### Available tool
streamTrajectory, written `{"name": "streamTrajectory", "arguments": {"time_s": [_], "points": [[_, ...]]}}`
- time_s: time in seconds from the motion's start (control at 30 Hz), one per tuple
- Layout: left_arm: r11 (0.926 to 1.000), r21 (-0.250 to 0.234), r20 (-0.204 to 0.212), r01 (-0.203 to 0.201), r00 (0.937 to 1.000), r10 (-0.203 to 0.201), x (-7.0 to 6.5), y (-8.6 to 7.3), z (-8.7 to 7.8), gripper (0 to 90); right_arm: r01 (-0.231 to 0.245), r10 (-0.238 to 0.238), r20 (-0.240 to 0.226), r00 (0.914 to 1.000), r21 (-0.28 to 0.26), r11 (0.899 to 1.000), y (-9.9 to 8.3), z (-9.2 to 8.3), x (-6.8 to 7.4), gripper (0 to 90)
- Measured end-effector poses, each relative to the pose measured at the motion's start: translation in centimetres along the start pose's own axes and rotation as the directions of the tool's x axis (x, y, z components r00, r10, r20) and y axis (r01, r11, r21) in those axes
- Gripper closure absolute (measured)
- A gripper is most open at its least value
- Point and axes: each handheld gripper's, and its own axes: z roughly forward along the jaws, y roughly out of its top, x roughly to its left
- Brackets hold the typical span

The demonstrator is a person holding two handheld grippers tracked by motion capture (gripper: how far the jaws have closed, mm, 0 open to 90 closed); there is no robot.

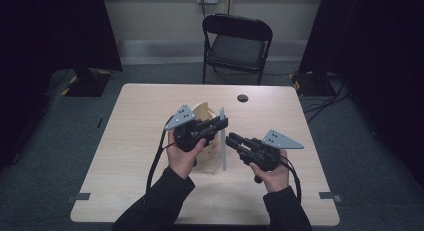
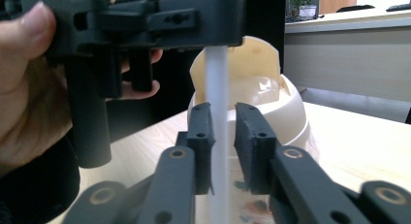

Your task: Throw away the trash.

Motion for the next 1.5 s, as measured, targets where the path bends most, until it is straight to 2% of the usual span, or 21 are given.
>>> {"name": "streamTrajectory", "arguments": {"time_s": [0.17,0.23,0.27,0.3,0.33,0.37,0.4,0.53,0.63,0.67,0.7,0.77,0.8,1.03,1.07,1.1,1.13,1.17,1.23,1.37,1.5], "points": [[0.9999,-0.011,0.018,-0.001,0.9998,0.001,-0.4,0.2,-0.9,80.3,-0.039,0.040,0.032,0.9987,-0.021,0.999,0.4,-0.9,-0.9,71.3],[0.9999,-0.014,0.027,-0.006,0.9996,0.007,-0.7,0.3,-1.4,80.2,-0.035,0.036,0.084,0.9958,-0.010,0.999,0.3,-1.3,-1.5,68.6],[0.9999,-0.014,0.027,-0.006,0.9996,0.007,-0.7,0.3,-1.4,80.2,-0.035,0.036,0.084,0.9958,-0.010,0.999,0.3,-1.3,-1.5,68.6],[0.9998,-0.013,0.034,-0.015,0.9993,0.015,-0.9,0.3,-2.1,80.1,-0.021,0.018,0.160,0.9869,0.012,1.000,0.1,-1.7,-2.4,64.3],[0.9998,-0.013,0.034,-0.015,0.9993,0.015,-0.9,0.3,-2.1,80.1,-0.021,0.018,0.160,0.9869,0.012,1.000,0.1,-1.7,-2.4,64.3],[0.9997,-0.012,0.040,-0.020,0.9990,0.021,-0.9,0.4,-2.5,80.1,-0.025,0.016,0.219,0.9755,0.038,0.999,-0.3,-2.1,-3.1,60.6],[0.9997,-0.017,0.042,-0.018,0.9990,0.019,-1.1,0.5,-2.9,80.1,-0.025,0.016,0.219,0.9755,0.038,0.999,-0.3,-2.1,-3.1,60.6],[0.9986,-0.028,0.030,-0.044,0.9985,0.045,-1.1,0.8,-5.0,80.1,-0.053,0.025,0.342,0.9394,0.071,0.996,-1.6,-2.6,-5.1,49.4],[0.9975,-0.047,0.013,-0.052,0.9985,0.052,-0.9,1.2,-6.9,80.0,-0.101,0.043,0.437,0.8986,0.111,0.989,-3.0,-3.0,-6.9,41.9],[0.9975,-0.047,0.013,-0.052,0.9985,0.052,-0.9,1.2,-6.9,80.0,-0.101,0.043,0.437,0.8986,0.111,0.989,-3.0,-3.0,-6.9,41.9],[0.9971,-0.055,0.001,-0.053,0.9986,0.053,-0.6,1.4,-7.9,80.0,-0.117,0.036,0.468,0.8830,0.145,0.982,-3.9,-3.2,-7.7,39.5],[0.9967,-0.062,-0.007,-0.053,0.9986,0.052,-0.4,1.4,-8.4,80.0,-0.120,0.032,0.476,0.8789,0.157,0.980,-4.1,-3.3,-7.9,38.5],[0.9961,-0.069,-0.024,-0.054,0.9983,0.053,-0.1,1.6,-9.4,80.0,-0.122,0.003,0.505,0.8632,0.202,0.972,-4.9,-3.3,-8.5,37.8],[0.9924,-0.103,-0.093,-0.067,0.9940,0.058,1.3,2.5,-12.3,80.0,-0.155,-0.003,0.529,0.8488,0.255,0.954,-6.3,-3.4,-9.4,36.3],[0.9907,-0.119,-0.110,-0.066,0.9925,0.053,1.7,2.8,-13.0,80.0,-0.154,-0.037,0.542,0.8398,0.304,0.940,-6.6,-3.3,-9.6,35.8],[0.9900,-0.127,-0.119,-0.062,0.9918,0.047,2.0,3.0,-13.3,80.0,-0.156,-0.046,0.545,0.8372,0.318,0.935,-6.7,-3.2,-9.6,35.6],[0.9900,-0.127,-0.119,-0.062,0.9918,0.047,2.0,3.0,-13.3,80.0,-0.156,-0.046,0.545,0.8372,0.318,0.935,-6.7,-3.2,-9.6,35.6],[0.9880,-0.135,-0.141,-0.075,0.9884,0.056,2.4,3.6,-13.8,80.1,-0.156,-0.068,0.543,0.8368,0.355,0.922,-7.1,-3.1,-9.7,34.8],[0.9856,-0.145,-0.159,-0.088,0.9852,0.064,2.7,4.2,-14.2,80.1,-0.155,-0.086,0.540,0.8373,0.385,0.910,-7.4,-2.8,-9.7,34.8],[0.9817,-0.159,-0.183,-0.105,0.9802,0.076,3.2,5.1,-14.4,80.0,-0.170,-0.074,0.536,0.8410,0.393,0.904,-8.1,-2.7,-9.9,35.4],[0.9749,-0.179,-0.213,-0.132,0.9727,0.092,4.1,6.6,-14.4,80.1,-0.181,-0.087,0.548,0.8317,0.416,0.891,-8.7,-2.8,-10.2,35.6]]}}
